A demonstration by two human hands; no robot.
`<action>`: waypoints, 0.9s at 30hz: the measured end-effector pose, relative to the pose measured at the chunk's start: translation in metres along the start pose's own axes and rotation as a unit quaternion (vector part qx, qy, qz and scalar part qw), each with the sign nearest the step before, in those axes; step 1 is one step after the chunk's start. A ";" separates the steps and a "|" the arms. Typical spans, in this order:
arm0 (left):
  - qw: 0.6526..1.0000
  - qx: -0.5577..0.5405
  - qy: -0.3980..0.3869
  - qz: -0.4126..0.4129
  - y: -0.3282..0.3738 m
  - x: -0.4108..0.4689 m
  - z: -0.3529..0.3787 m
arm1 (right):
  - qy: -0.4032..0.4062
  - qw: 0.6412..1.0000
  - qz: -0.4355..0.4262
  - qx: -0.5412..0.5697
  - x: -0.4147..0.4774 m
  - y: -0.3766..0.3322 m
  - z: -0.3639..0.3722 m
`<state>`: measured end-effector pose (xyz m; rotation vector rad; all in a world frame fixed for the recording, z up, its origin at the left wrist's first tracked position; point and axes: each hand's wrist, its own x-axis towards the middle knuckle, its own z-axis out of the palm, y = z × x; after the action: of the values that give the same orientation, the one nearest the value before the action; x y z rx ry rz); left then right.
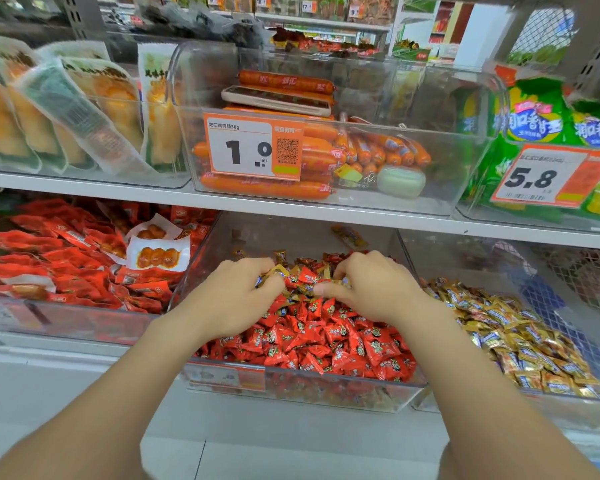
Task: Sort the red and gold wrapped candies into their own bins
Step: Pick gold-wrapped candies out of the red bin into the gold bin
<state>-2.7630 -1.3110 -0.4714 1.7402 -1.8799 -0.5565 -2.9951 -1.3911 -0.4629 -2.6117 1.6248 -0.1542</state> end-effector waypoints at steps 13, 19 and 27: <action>0.994 0.098 0.011 0.049 -0.006 0.024 0.016 | -0.023 0.999 -0.035 0.028 -0.005 0.011 0.001; 0.981 0.163 0.042 0.098 0.006 0.029 0.023 | 0.036 0.997 -0.041 0.059 -0.015 0.015 -0.002; 0.973 0.224 -0.009 0.064 0.000 0.036 0.034 | 0.011 0.902 0.031 0.430 -0.053 0.028 -0.031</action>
<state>-2.7851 -1.3488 -0.4946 1.8629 -2.2381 -0.0984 -3.0470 -1.3558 -0.4382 -1.8695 1.2233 -0.7115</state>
